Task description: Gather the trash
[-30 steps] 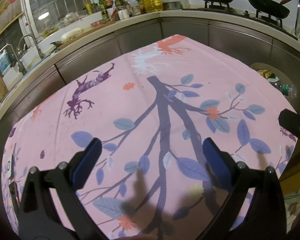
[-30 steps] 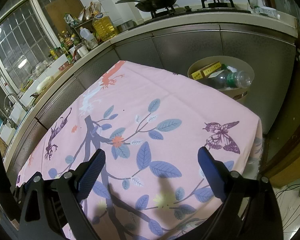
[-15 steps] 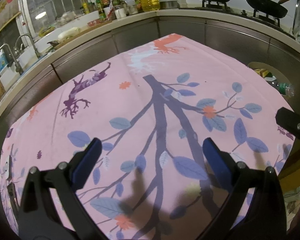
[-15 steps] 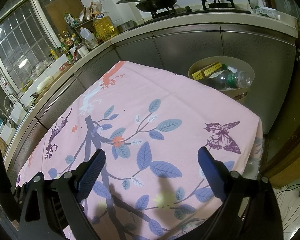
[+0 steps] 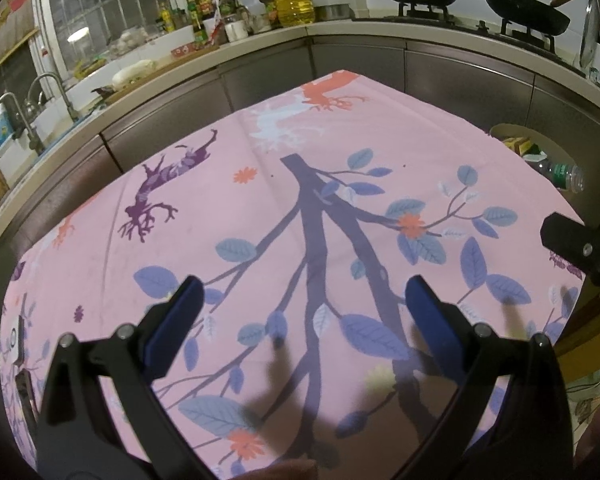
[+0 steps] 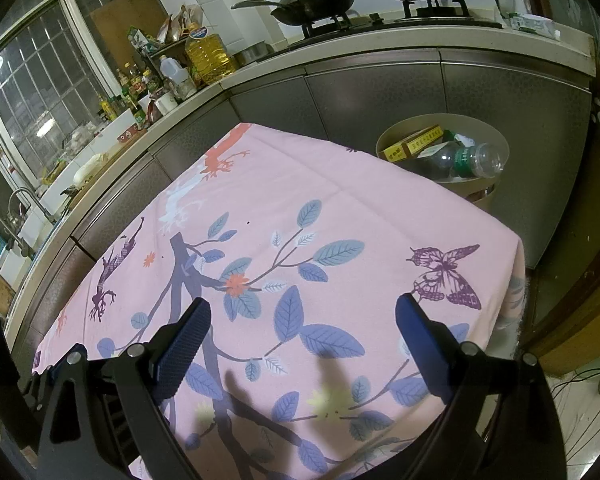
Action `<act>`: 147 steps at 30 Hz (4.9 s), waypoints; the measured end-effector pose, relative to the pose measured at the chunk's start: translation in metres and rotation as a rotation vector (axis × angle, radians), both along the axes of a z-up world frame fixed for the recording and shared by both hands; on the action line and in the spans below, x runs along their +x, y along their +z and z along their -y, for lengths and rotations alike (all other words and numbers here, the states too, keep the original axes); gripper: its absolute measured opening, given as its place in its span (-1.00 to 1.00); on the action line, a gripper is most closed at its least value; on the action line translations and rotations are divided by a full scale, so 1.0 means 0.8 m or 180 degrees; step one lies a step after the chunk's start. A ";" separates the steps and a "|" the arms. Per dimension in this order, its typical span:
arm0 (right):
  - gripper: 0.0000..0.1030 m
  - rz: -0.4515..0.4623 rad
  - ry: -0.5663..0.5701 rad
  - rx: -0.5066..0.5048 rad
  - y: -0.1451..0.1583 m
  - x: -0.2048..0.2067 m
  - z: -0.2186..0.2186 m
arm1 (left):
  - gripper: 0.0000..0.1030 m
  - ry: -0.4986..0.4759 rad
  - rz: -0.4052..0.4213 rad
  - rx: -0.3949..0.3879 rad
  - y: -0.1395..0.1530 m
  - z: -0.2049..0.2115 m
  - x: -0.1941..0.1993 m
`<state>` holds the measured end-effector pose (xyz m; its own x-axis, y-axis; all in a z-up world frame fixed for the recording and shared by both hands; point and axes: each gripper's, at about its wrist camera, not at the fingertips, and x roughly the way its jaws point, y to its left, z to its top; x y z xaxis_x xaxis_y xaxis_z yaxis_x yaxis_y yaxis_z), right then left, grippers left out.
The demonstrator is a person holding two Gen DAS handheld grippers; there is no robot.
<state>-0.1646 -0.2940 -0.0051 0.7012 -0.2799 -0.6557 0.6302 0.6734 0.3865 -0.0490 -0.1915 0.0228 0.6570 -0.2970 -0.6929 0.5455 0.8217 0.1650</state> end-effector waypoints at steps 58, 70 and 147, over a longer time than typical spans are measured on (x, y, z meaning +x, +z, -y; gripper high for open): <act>0.74 -0.0017 -0.0024 0.0002 -0.005 -0.002 0.009 | 0.88 -0.0007 -0.0007 -0.0011 0.004 -0.003 0.002; 0.74 -0.0026 -0.0020 0.0001 -0.008 -0.003 0.010 | 0.88 0.0000 -0.0007 -0.0013 0.006 -0.004 0.002; 0.74 -0.0022 -0.0030 -0.0014 -0.008 0.000 0.002 | 0.88 -0.0044 0.0067 -0.0060 0.004 -0.006 -0.005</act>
<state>-0.1643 -0.2960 -0.0115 0.6940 -0.2893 -0.6594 0.6391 0.6692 0.3790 -0.0533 -0.1864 0.0260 0.6671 -0.3191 -0.6732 0.5533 0.8173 0.1609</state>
